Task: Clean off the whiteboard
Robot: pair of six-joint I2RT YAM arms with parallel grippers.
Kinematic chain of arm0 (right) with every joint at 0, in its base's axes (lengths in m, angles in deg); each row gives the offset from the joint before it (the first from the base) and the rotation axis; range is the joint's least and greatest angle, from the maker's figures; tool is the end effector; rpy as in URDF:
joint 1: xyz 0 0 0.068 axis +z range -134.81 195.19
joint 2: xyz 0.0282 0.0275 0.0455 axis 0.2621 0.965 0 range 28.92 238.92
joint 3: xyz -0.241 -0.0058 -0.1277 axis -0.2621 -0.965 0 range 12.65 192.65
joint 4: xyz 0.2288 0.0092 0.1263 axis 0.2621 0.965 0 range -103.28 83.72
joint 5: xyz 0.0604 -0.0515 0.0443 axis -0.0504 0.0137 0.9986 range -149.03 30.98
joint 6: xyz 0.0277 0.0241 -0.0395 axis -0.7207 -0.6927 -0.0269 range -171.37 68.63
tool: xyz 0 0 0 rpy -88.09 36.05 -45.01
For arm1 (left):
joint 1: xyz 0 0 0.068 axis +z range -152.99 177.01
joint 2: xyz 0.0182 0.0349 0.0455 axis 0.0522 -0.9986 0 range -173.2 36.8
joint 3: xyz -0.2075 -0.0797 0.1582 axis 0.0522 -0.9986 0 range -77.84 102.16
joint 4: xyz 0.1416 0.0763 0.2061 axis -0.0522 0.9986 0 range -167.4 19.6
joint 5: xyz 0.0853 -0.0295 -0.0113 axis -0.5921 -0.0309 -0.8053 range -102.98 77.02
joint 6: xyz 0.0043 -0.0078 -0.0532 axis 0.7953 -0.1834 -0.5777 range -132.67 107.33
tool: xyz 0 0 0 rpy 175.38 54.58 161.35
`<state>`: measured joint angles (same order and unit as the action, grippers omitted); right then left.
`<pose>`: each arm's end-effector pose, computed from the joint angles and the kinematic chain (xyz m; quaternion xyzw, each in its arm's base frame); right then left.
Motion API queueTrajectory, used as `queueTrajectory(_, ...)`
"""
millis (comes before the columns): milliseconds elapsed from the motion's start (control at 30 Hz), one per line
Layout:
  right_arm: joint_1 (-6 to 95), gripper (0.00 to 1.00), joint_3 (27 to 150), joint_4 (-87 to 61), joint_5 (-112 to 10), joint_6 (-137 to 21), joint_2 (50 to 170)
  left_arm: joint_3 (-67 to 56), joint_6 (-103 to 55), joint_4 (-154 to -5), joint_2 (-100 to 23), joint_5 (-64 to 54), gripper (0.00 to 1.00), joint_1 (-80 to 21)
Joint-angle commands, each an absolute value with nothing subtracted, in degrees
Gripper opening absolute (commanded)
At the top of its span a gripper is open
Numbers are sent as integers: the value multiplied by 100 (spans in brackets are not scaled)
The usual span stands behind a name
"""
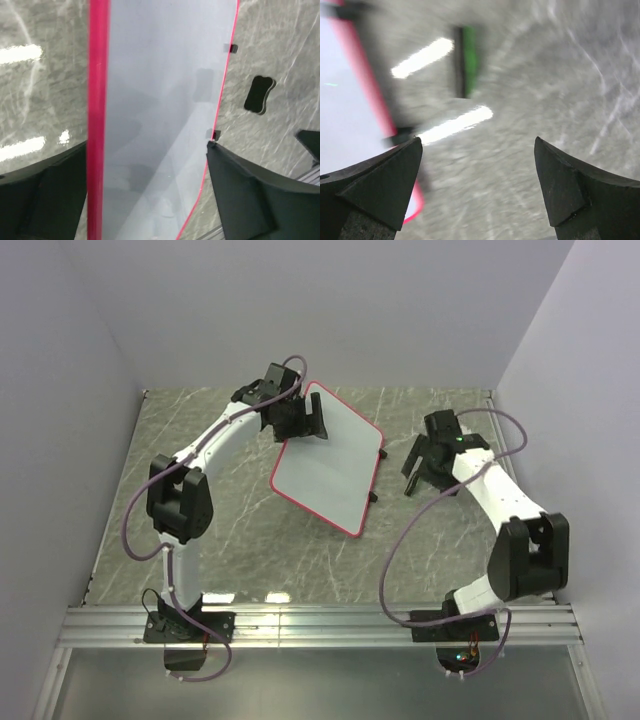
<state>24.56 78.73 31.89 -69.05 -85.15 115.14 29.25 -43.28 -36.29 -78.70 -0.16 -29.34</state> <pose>0.2958 0.0426 0.2498 0.2241 0.9472 -0.0011 0.2295 0.4046 -0.2092 0.2925 0.0039 0.9332 -0.2560 0.2522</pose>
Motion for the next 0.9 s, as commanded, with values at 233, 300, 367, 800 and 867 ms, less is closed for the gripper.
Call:
queueTrajectory(233, 2442, 100, 8472, 3120, -6087, -8502, 10249, 3466, -4141, -3152, -6841, -1034, 99, -2743)
queueTrajectory(300, 2433, 100, 8428, 3023, -5947, -8573, 9977, 3484, -4185, -2942, -6613, -1480, 100, -2672)
queueTrajectory(367, 2433, 100, 8393, 2892, -5465, -8617, 9688, 3292, -4299, -2871, -6175, -1885, 99, -2585)
queueTrajectory(800, 2671, 100, 8349, 2697, -3768, -8828, 8334, -408, -4607, -3503, -2869, -2827, 100, -2391)
queueTrajectory(867, 2671, 100, 8007, 2663, -3706, -8837, 8061, -725, -4607, -3512, -2447, -2924, 99, -2391)
